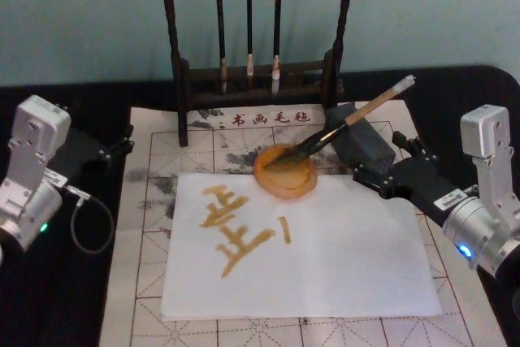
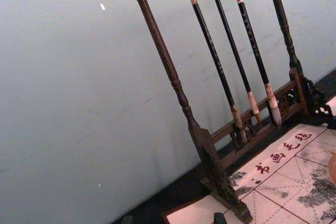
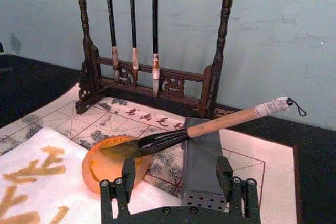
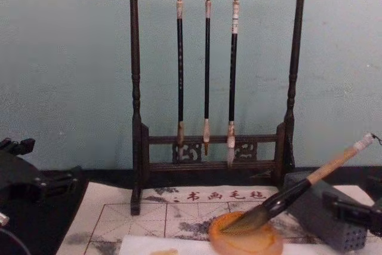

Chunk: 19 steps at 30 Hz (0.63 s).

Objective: Pick up the brush from the inkstone, write on the paper, then place the brush back to its original position.

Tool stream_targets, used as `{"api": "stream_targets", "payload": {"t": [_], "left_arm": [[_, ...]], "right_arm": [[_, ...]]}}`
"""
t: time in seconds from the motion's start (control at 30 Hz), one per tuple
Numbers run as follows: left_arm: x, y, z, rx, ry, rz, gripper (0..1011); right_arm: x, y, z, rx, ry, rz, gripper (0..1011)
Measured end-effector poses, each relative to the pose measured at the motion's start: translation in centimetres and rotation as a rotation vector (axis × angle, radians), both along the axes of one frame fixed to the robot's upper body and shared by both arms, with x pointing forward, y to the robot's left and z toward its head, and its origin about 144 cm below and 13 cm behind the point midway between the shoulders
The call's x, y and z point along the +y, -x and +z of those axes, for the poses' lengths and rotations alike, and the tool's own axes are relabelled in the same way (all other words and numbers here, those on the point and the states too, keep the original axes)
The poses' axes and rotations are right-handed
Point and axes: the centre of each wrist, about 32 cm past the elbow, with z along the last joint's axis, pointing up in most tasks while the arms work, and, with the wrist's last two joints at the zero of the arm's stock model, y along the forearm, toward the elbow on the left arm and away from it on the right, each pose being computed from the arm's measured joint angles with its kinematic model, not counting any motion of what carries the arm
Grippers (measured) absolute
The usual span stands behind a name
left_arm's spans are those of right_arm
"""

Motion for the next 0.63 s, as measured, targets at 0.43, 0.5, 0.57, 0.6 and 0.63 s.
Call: {"api": "stream_targets", "payload": {"t": [0.43, 0.5, 0.57, 0.6, 0.63], "left_arm": [[0.0, 0.0, 0.0, 0.0, 0.0, 0.0, 1001], [0.0, 0.0, 0.0, 0.0, 0.0, 0.0, 1001], [0.0, 0.0, 0.0, 0.0, 0.0, 0.0, 1001], [0.0, 0.0, 0.0, 0.0, 0.0, 0.0, 1001], [0.0, 0.0, 0.0, 0.0, 0.0, 0.0, 1001]], "right_arm": [[0.0, 0.0, 0.0, 0.0, 0.0, 0.0, 1002], [0.0, 0.0, 0.0, 0.0, 0.0, 0.0, 1002], [0.0, 0.0, 0.0, 0.0, 0.0, 0.0, 1002], [0.0, 0.0, 0.0, 0.0, 0.0, 0.0, 1002], [0.0, 0.0, 0.0, 0.0, 0.0, 0.0, 1002]]}}
